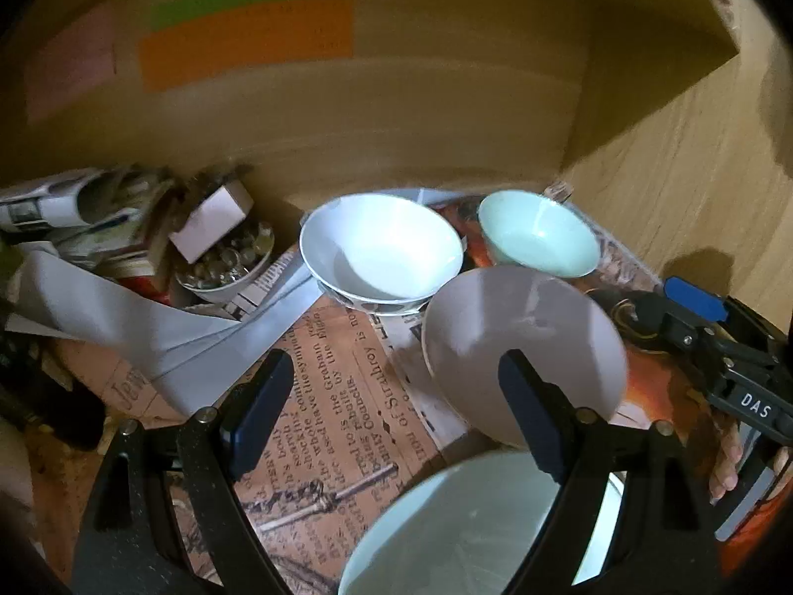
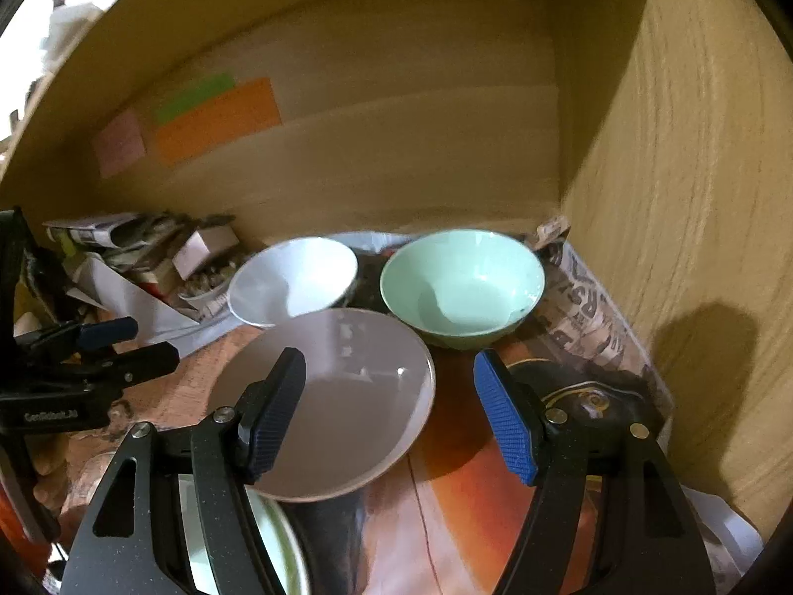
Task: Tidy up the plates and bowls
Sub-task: 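Grasp the rim of the large pink bowl with both tools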
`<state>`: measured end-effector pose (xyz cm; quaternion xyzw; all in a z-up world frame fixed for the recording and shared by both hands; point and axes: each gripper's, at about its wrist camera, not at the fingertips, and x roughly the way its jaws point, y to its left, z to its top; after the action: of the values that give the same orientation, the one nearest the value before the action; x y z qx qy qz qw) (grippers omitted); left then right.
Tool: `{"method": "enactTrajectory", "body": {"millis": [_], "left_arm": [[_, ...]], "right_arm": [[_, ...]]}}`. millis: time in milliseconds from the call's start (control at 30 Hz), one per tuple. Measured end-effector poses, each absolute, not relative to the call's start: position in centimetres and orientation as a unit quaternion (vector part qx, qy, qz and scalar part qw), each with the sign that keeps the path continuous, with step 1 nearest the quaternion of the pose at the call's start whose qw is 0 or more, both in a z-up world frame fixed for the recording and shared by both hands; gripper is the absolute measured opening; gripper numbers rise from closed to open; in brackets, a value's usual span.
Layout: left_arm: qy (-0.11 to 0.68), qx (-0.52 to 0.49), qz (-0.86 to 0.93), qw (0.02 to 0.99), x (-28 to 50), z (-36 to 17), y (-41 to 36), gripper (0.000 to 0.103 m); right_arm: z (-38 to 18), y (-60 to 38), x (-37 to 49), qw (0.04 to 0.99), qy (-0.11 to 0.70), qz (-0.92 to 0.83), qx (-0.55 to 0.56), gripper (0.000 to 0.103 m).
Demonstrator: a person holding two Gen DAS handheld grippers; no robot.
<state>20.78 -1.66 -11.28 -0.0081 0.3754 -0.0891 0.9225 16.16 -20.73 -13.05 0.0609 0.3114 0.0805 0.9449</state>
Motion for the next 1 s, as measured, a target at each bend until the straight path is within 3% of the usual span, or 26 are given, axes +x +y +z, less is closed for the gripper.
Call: {"method": "enactTrajectory", "body": {"millis": [267, 567, 833, 933, 1000], "left_arm": [[0.415, -0.001, -0.094, 0.905, 24.0, -13.8, -2.2, 0.085], [0.459, -0.003, -0.109, 0.882, 26.4, -16.2, -3.0, 0.060], [0.476, -0.005, -0.137, 0.869, 27.2, -17.1, -3.6, 0.041], [0.476, -0.004, -0.150, 0.866, 27.3, -17.0, -4.0, 0.034], [0.477, -0.002, -0.161, 0.864, 27.4, -17.1, -4.4, 0.024]], "right_arm": [[-15.4, -21.0, 18.7, 0.933, 0.345, 0.078, 0.064, 0.067], [-17.7, -21.1, 20.2, 0.916, 0.383, 0.090, 0.075, 0.066], [-18.8, -21.2, 20.8, 0.903, 0.407, 0.105, 0.093, 0.031], [-18.9, -21.1, 20.9, 0.899, 0.408, 0.119, 0.104, 0.022], [-18.9, -20.9, 20.9, 0.899, 0.408, 0.119, 0.104, 0.022]]}}
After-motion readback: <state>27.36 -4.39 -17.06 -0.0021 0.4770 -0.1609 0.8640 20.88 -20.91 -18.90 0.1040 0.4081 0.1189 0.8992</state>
